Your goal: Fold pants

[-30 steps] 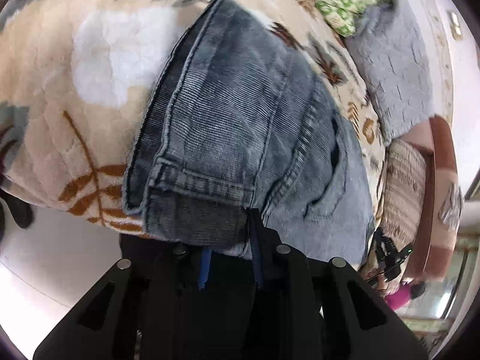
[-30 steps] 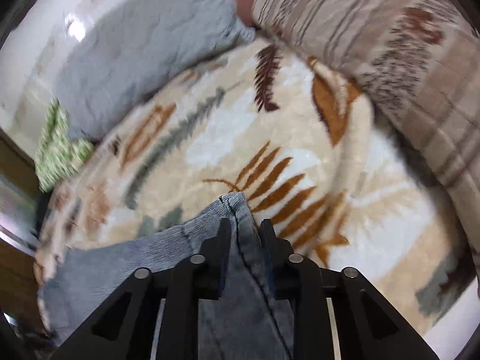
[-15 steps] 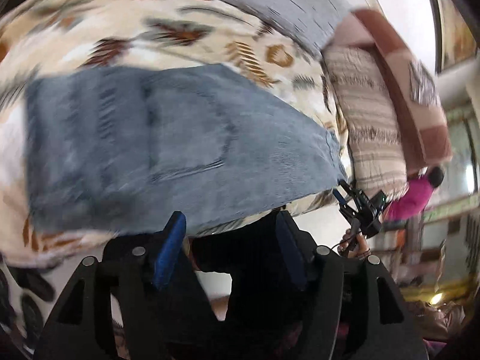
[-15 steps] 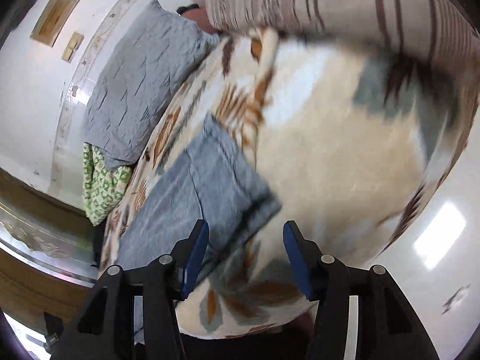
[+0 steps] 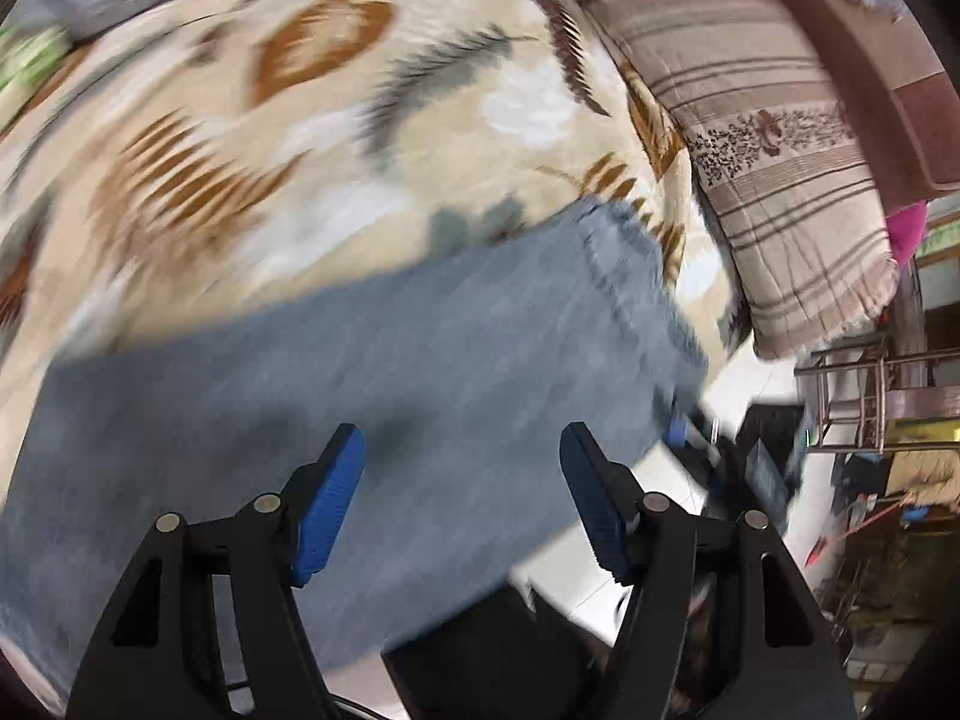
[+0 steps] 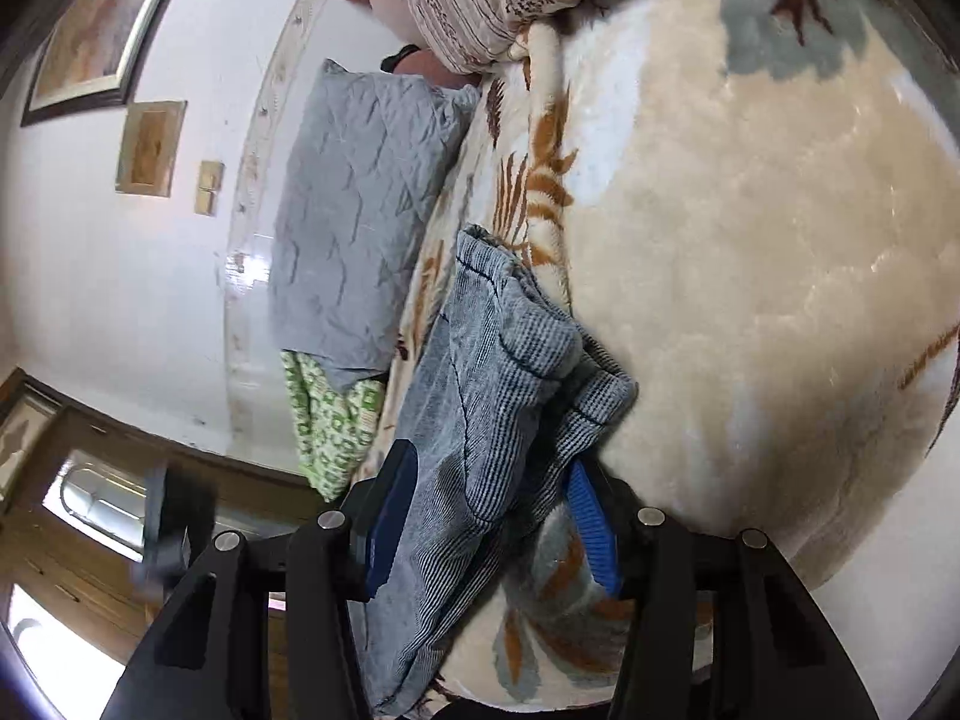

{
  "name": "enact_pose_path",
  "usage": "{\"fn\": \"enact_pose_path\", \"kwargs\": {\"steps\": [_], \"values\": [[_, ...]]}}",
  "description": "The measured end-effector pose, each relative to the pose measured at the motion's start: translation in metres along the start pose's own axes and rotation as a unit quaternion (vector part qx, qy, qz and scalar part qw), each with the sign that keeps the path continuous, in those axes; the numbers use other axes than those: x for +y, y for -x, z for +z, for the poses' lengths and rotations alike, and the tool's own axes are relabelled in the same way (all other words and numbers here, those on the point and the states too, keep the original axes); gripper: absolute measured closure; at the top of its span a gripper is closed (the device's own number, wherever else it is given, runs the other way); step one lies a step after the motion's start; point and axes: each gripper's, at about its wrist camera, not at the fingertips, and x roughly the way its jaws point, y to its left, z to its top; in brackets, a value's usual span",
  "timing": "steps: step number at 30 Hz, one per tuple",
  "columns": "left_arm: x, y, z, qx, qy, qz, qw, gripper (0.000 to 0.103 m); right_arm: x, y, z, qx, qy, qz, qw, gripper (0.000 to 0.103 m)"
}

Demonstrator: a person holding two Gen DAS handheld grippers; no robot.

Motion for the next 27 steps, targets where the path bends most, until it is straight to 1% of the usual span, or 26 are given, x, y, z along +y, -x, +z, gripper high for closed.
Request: {"fn": "enact_pose_path", "kwargs": {"steps": [3, 6, 8, 10, 14, 17, 19, 20, 21, 22, 23, 25, 27], "values": [[-0.027, -0.03, 0.042, 0.012, -0.003, 0.001, 0.9999, 0.036, -0.005, 0.0, 0.001, 0.001, 0.0, 0.017, 1.0, 0.051], [-0.043, -0.06, 0.078, 0.03, 0.013, -0.021, 0.9992, 0.036, -0.009, 0.002, -0.001, 0.0, 0.0, 0.031, 1.0, 0.051], [-0.048, -0.074, 0.091, 0.044, 0.017, -0.03, 0.9984, 0.036, -0.011, 0.005, -0.002, 0.002, 0.001, 0.036, 0.999, 0.051], [-0.052, -0.087, 0.104, 0.05, 0.018, -0.03, 0.9981, 0.036, -0.013, 0.006, -0.003, 0.003, 0.002, 0.04, 0.999, 0.051], [-0.056, -0.105, 0.123, 0.068, 0.003, -0.038, 0.997, 0.036, -0.016, 0.007, -0.003, 0.002, 0.001, 0.049, 0.999, 0.051], [-0.064, -0.12, 0.131, 0.094, -0.026, -0.048, 0.9941, 0.036, -0.019, 0.01, -0.007, 0.0, -0.003, 0.054, 0.999, 0.051], [-0.07, -0.131, 0.132, 0.112, -0.053, -0.06, 0.9905, 0.034, -0.02, 0.011, -0.007, -0.002, -0.003, 0.057, 0.998, 0.051], [-0.073, -0.134, 0.132, 0.113, -0.064, -0.061, 0.9897, 0.031, -0.02, 0.011, -0.008, -0.003, -0.003, 0.059, 0.998, 0.051], [-0.077, -0.135, 0.131, 0.113, -0.081, -0.068, 0.988, 0.022, -0.021, 0.012, -0.009, -0.004, -0.003, 0.06, 0.998, 0.051], [-0.082, -0.134, 0.128, 0.113, -0.099, -0.077, 0.9856, 0.019, -0.022, 0.012, -0.009, -0.005, -0.003, 0.061, 0.998, 0.051], [-0.086, -0.136, 0.126, 0.117, -0.115, -0.083, 0.9829, 0.019, -0.022, 0.012, -0.009, -0.006, -0.004, 0.062, 0.998, 0.051], [-0.096, -0.139, 0.121, 0.125, -0.159, -0.083, 0.9757, 0.017, -0.023, 0.013, -0.009, -0.007, -0.005, 0.067, 0.998, 0.051], [-0.105, -0.141, 0.114, 0.135, -0.201, -0.086, 0.9665, 0.017, -0.024, 0.014, -0.009, -0.008, -0.007, 0.076, 0.997, 0.05]]}}
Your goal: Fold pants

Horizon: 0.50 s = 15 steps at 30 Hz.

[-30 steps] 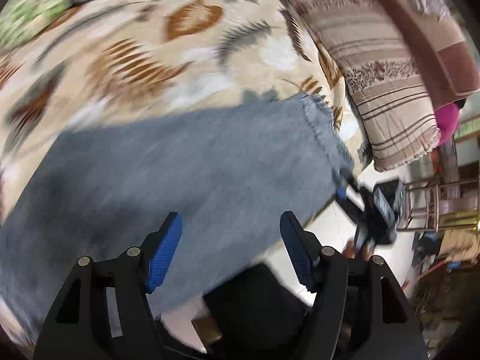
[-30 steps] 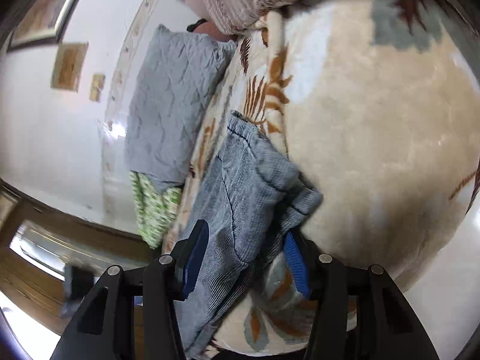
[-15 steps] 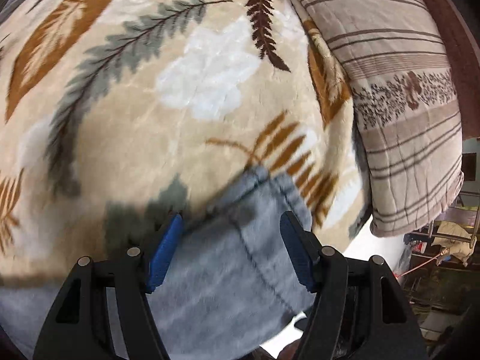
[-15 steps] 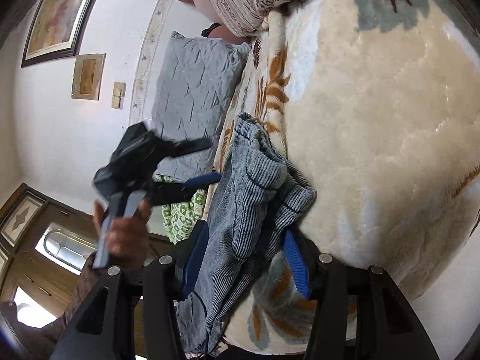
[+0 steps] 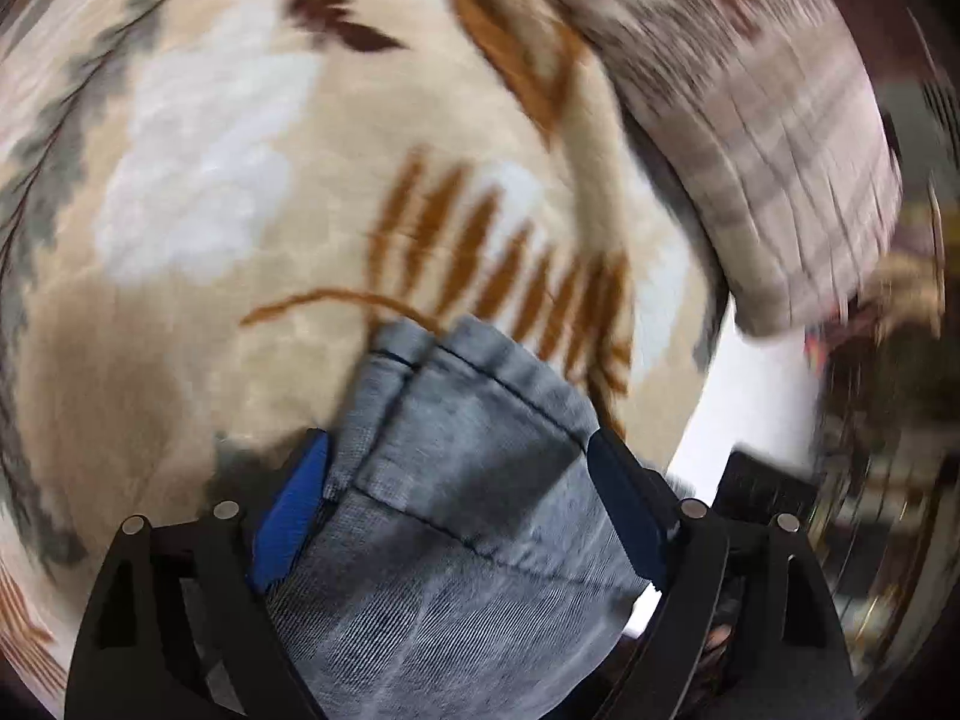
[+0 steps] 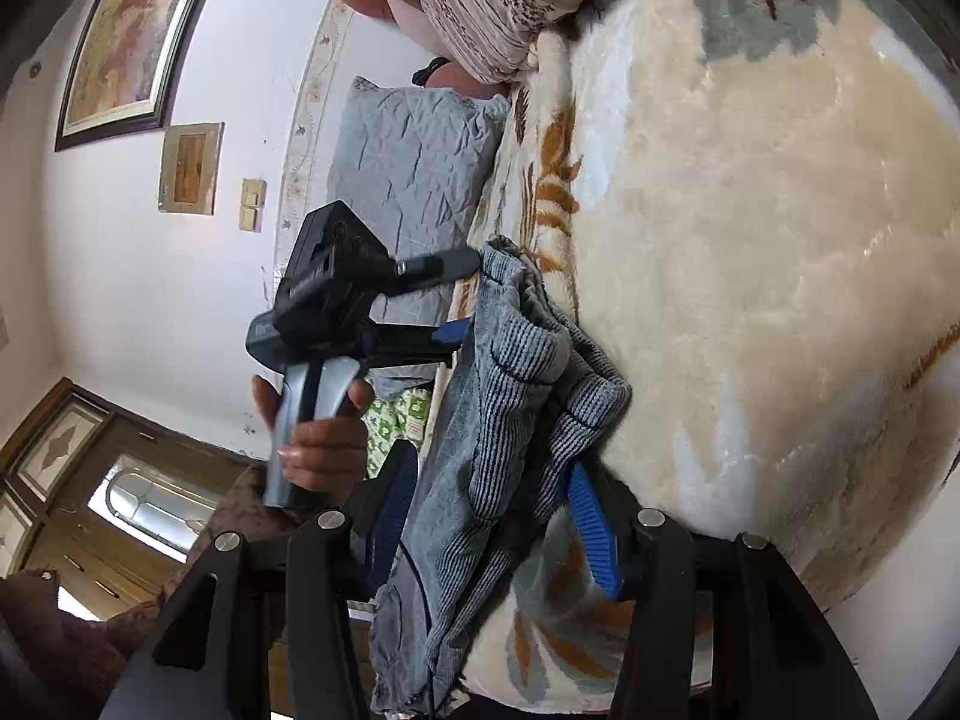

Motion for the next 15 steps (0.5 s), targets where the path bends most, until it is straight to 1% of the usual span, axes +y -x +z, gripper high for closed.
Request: {"fn": "enact_pose_path", "kwargs": {"steps": [3, 6, 8, 9, 10, 11, 12, 13, 14, 15], "values": [[-0.007, -0.003, 0.0, 0.005, -0.019, -0.007, 0.9998, 0.017, -0.001, 0.001, 0.001, -0.005, -0.002, 0.014, 1.0, 0.051], [-0.013, -0.006, -0.002, -0.002, -0.025, -0.014, 0.9996, 0.017, -0.003, 0.003, 0.001, -0.008, -0.006, 0.018, 1.0, 0.058], [-0.014, -0.004, -0.006, -0.009, -0.03, -0.029, 0.9991, 0.021, -0.003, 0.004, 0.001, -0.008, -0.007, 0.026, 1.0, 0.063], [-0.015, -0.002, -0.01, -0.013, -0.036, -0.03, 0.9988, 0.024, -0.002, 0.004, 0.002, -0.008, -0.006, 0.026, 1.0, 0.063], [-0.02, -0.005, -0.012, -0.017, -0.042, -0.023, 0.9987, 0.027, -0.002, 0.004, 0.002, -0.009, -0.006, 0.024, 1.0, 0.063], [-0.021, -0.005, -0.014, -0.021, -0.047, -0.011, 0.9986, 0.031, -0.001, 0.002, 0.002, -0.009, -0.006, 0.02, 1.0, 0.067], [-0.02, -0.005, -0.017, -0.025, -0.047, 0.005, 0.9986, 0.043, -0.002, 0.0, 0.003, -0.007, -0.006, 0.015, 1.0, 0.07], [-0.018, -0.007, -0.017, -0.029, -0.038, 0.018, 0.9987, 0.049, -0.003, -0.001, 0.004, -0.007, -0.007, 0.008, 1.0, 0.077], [-0.016, -0.007, -0.017, -0.034, -0.027, 0.019, 0.9989, 0.051, -0.005, -0.002, 0.004, -0.009, -0.008, 0.001, 1.0, 0.081], [-0.015, -0.006, -0.018, -0.046, -0.015, 0.021, 0.9986, 0.055, -0.006, -0.002, 0.004, -0.009, -0.009, -0.002, 1.0, 0.083]]}}
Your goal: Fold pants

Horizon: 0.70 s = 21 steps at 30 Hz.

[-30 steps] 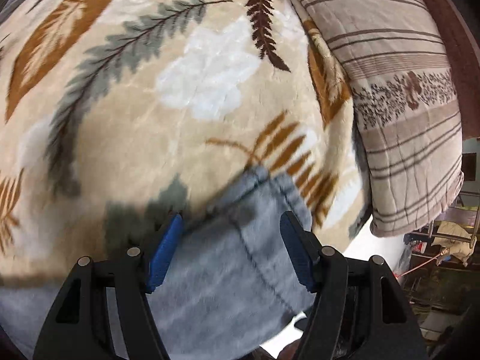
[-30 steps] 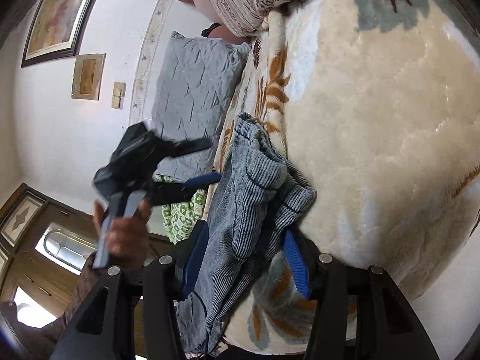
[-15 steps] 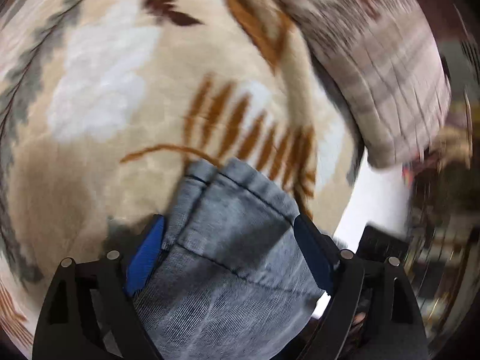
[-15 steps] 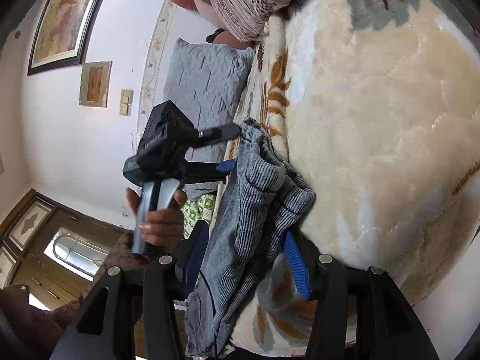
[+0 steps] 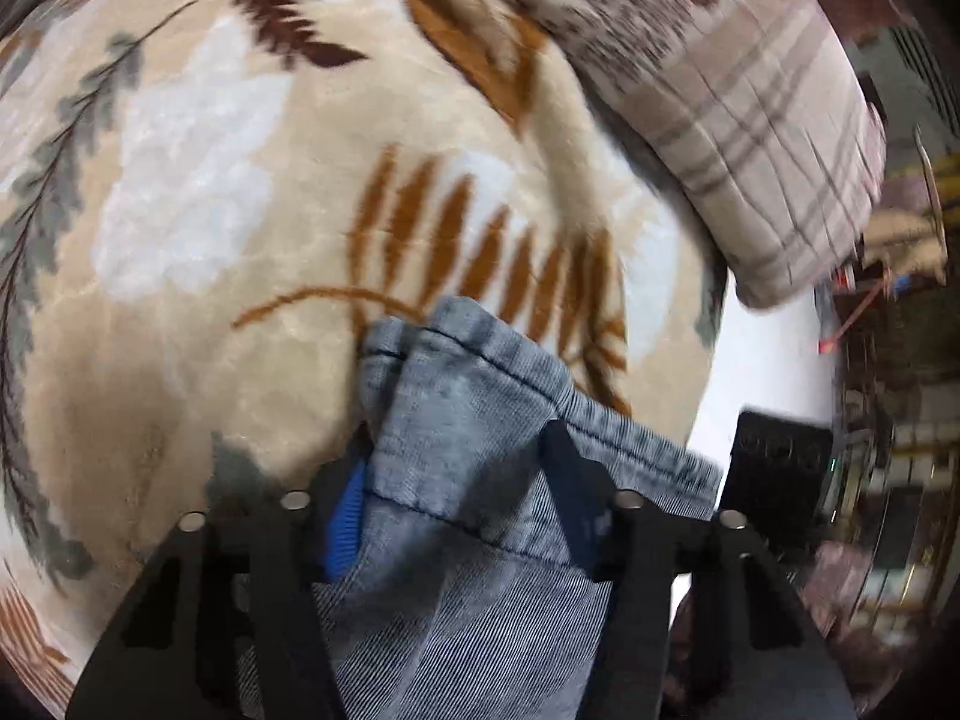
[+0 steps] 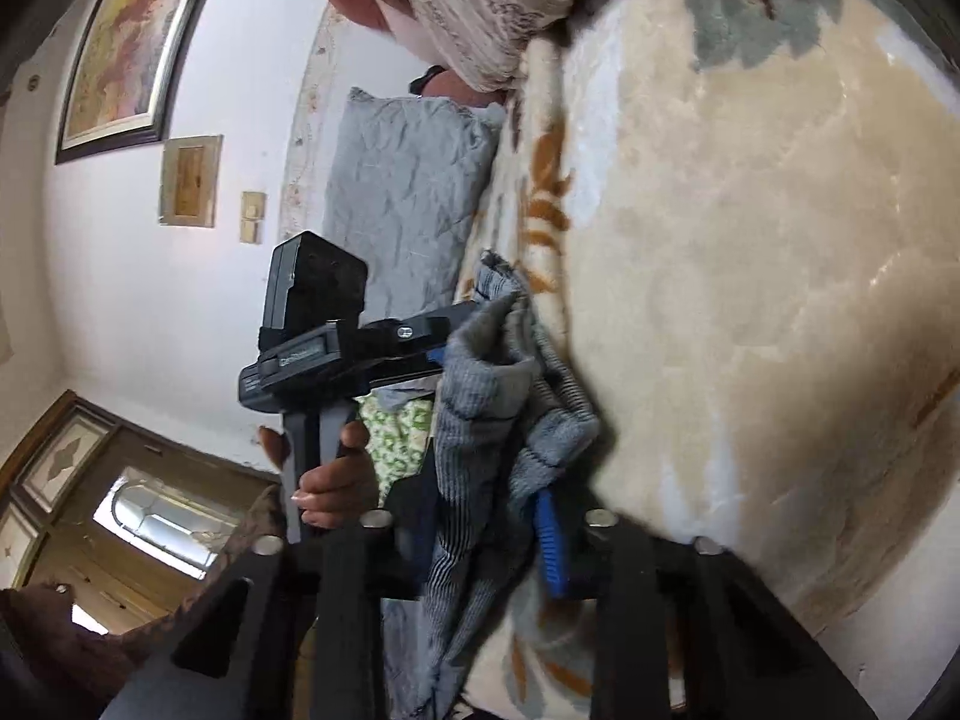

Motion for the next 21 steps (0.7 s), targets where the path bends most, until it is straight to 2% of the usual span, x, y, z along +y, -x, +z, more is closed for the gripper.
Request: {"fn": "enact_pose_path", "kwargs": {"steps": [2, 5, 9, 16, 21], "values": [[-0.001, 0.004, -0.004, -0.015, 0.0, 0.013, 0.9998, 0.06, -0.002, -0.001, 0.0, 0.0, 0.0, -0.007, 1.0, 0.086], [-0.01, 0.008, -0.012, -0.032, -0.009, 0.037, 0.9988, 0.073, 0.001, -0.002, 0.001, 0.001, 0.002, -0.021, 1.0, 0.087], [-0.018, 0.028, -0.024, -0.066, 0.007, 0.035, 0.9972, 0.087, 0.019, -0.004, 0.004, 0.01, 0.032, -0.045, 0.998, 0.086], [-0.023, 0.067, -0.042, -0.103, 0.013, 0.029, 0.9942, 0.087, 0.056, -0.006, 0.007, 0.016, 0.09, -0.066, 0.994, 0.086], [-0.011, 0.094, -0.049, -0.126, 0.028, 0.017, 0.9915, 0.088, 0.087, -0.005, 0.003, 0.022, 0.138, -0.078, 0.987, 0.086]]}}
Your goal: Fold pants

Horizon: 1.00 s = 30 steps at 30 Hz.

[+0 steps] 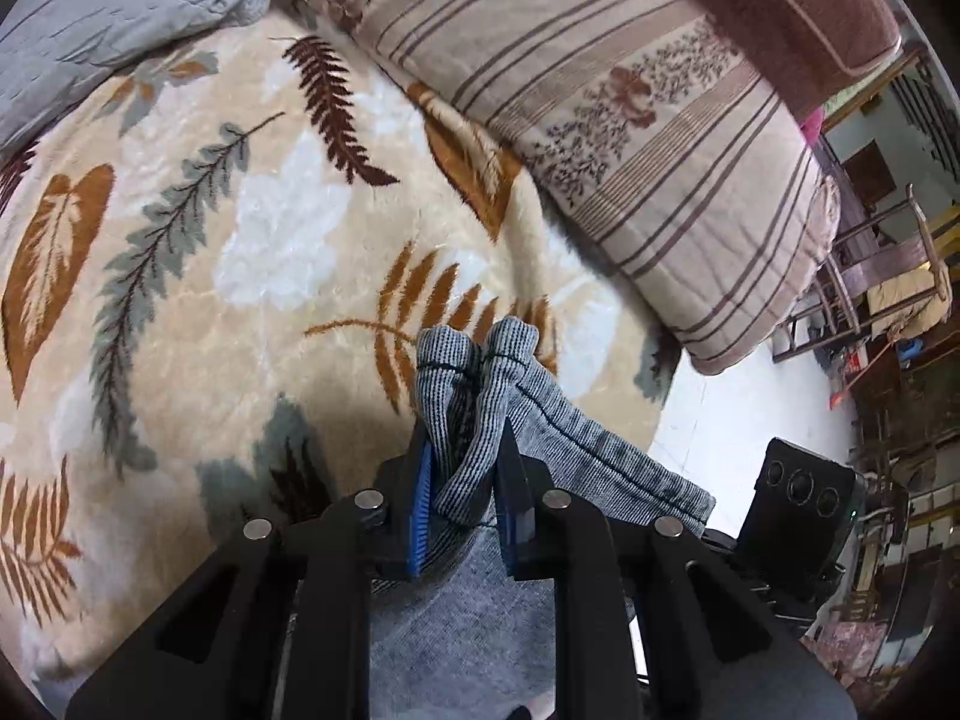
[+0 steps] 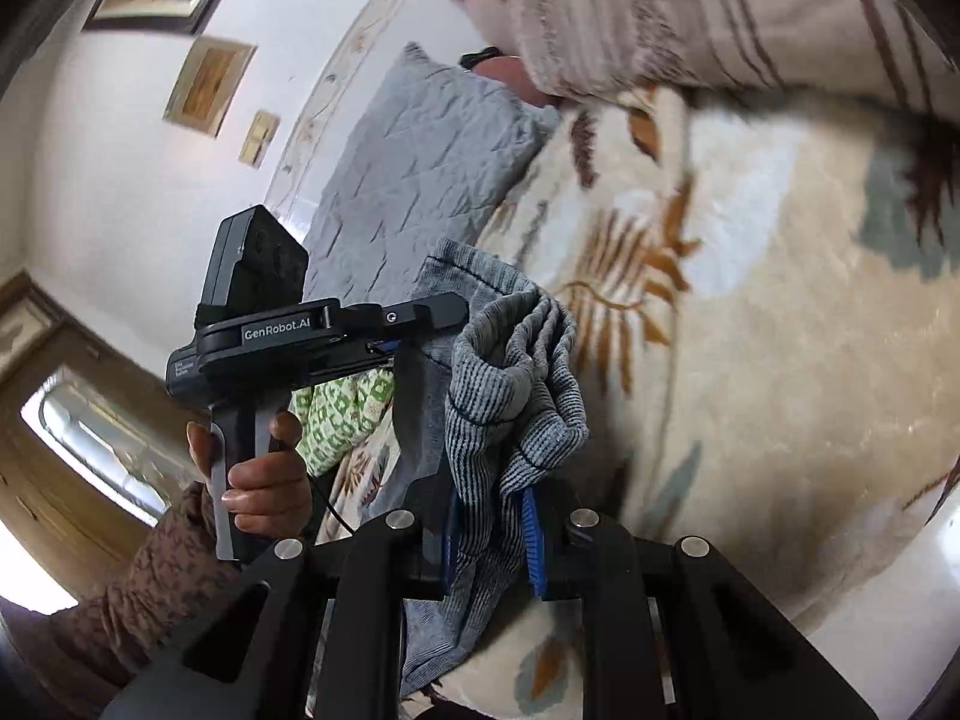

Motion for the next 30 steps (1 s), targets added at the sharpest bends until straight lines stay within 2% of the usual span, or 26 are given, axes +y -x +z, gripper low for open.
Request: {"fn": "enact_pose_path", "kwargs": {"steps": [9, 16, 23, 30], "values": [[0.014, 0.048, -0.03, -0.042, 0.052, -0.014, 0.9976, 0.088, 0.046, 0.004, -0.009, 0.011, 0.05, 0.0, 0.999, 0.086], [0.041, 0.077, -0.062, -0.061, 0.099, -0.009, 0.9932, 0.089, 0.088, -0.011, -0.03, 0.045, 0.103, 0.01, 0.994, 0.085], [0.082, 0.092, -0.112, -0.053, 0.145, 0.014, 0.9878, 0.089, 0.126, -0.044, -0.074, 0.114, 0.166, 0.002, 0.979, 0.082], [0.128, 0.092, -0.173, -0.04, 0.217, 0.016, 0.9751, 0.087, 0.145, -0.09, -0.127, 0.205, 0.208, -0.008, 0.956, 0.081]]}}
